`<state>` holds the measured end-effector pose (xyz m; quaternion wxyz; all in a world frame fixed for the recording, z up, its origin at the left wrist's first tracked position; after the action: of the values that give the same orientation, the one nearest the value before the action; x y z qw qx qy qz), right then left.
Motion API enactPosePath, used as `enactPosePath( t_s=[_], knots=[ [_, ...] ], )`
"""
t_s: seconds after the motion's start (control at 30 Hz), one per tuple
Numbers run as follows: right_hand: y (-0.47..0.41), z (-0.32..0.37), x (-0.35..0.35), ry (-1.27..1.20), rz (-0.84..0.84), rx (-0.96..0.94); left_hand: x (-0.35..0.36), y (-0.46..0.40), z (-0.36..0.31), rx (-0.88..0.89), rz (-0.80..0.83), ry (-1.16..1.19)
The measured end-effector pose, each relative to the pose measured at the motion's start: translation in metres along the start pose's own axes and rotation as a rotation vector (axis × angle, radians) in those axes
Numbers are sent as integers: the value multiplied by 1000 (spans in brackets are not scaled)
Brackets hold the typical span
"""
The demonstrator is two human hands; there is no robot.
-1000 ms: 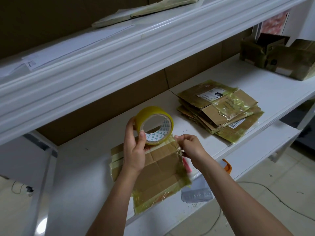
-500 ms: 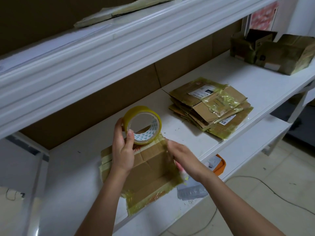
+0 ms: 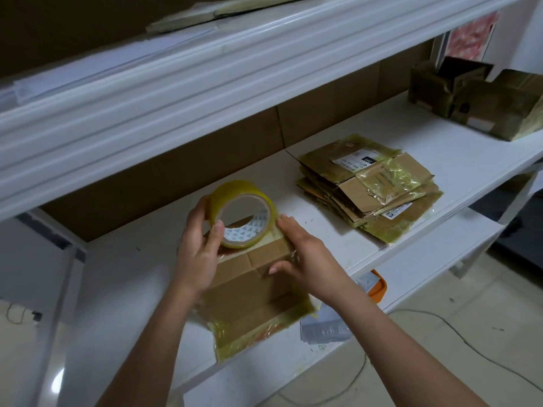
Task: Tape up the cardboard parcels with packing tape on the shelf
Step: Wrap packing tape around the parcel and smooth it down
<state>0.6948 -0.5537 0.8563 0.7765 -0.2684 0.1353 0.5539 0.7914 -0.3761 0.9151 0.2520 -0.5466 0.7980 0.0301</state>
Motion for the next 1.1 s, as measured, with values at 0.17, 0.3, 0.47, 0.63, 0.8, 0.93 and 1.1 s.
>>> enactPosePath(
  t_s=[0.17, 0.3, 0.47, 0.63, 0.8, 0.93, 1.1],
  knots=[
    [-5, 11, -6, 248, 76, 44, -35, 19, 9, -53, 33, -29],
    [-8, 27, -6, 651, 173, -26, -33, 24, 14, 17, 36, -90],
    [-10, 44, 18, 742, 229, -88, -31, 30, 14, 27, 32, -33],
    [-8, 39, 14, 806, 223, -85, -49, 25, 10, 37, 31, -63],
    [-10, 48, 13, 888, 227, -69, -79, 26, 16, 60, 55, -122],
    [-5, 57, 36, 917, 90, -119, -74, 26, 23, 102, 18, -106],
    [-4, 55, 43, 861, 102, -161, -68, 31, 22, 132, 39, 43]
  ],
)
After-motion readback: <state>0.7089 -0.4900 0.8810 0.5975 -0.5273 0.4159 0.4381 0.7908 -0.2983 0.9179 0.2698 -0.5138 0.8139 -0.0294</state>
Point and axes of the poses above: each hand's wrist, its own y-axis away from the middle knuckle, its own x-axis out of the palm, z = x × y, the point moved 2 cm from there along -y, towards the middle knuckle, and after that the axes turned 1 degree about -z, right-handed, at the moved point
